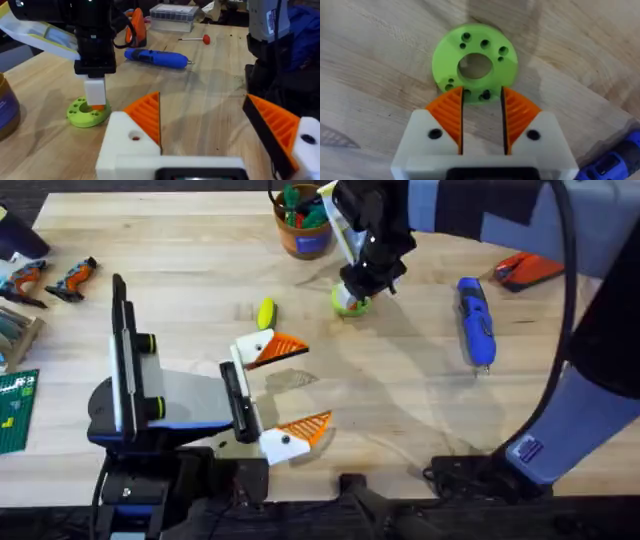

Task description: Pick up the gripper from the table and insert it into the empty holder that is missing its gripper. Then pick up a screw, insert it into the mounting hole, and use the screwdriver to tighten it. Finally, clean up the table by picking up the vegetable and placing it into the bucket.

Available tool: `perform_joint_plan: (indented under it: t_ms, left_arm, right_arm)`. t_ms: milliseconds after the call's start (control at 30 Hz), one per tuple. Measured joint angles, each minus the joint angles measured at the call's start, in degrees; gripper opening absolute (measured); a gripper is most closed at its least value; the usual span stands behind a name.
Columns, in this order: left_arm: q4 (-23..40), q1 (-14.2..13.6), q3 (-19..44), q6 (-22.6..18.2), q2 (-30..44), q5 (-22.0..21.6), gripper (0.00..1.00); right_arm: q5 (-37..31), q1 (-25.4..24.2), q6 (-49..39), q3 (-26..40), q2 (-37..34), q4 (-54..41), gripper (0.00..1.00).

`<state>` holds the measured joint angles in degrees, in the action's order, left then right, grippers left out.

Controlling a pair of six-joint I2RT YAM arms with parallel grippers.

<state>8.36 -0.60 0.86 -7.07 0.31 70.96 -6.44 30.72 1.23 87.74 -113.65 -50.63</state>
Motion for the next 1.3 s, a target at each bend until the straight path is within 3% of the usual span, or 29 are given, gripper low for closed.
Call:
perform_joint_plan:
  t_ms: [300,633,1100,1300]
  left_arm:
    - [0.00,0.00,0.00,0.00,0.00,0.00,0.985]
    - [0.00,0.00,0.00,0.00,-0.01,0.00,0.985]
    - [0.00,0.00,0.00,0.00,-0.02,0.00,0.985]
    - [0.00,0.00,0.00,0.00,-0.02,0.00,0.985]
  right_arm:
    - [-0.02,0.00,0.00,0.00,0.00,0.05,0.252]
    - [-0.39,-0.11,0.07,0.00,0.00,0.05,0.013]
    - [-0.39,-0.15,-0.02,0.17,0.02,-0.27,0.007]
    - [-0.39,-0.15,-0.02,3.45,1.71,-4.77,0.007]
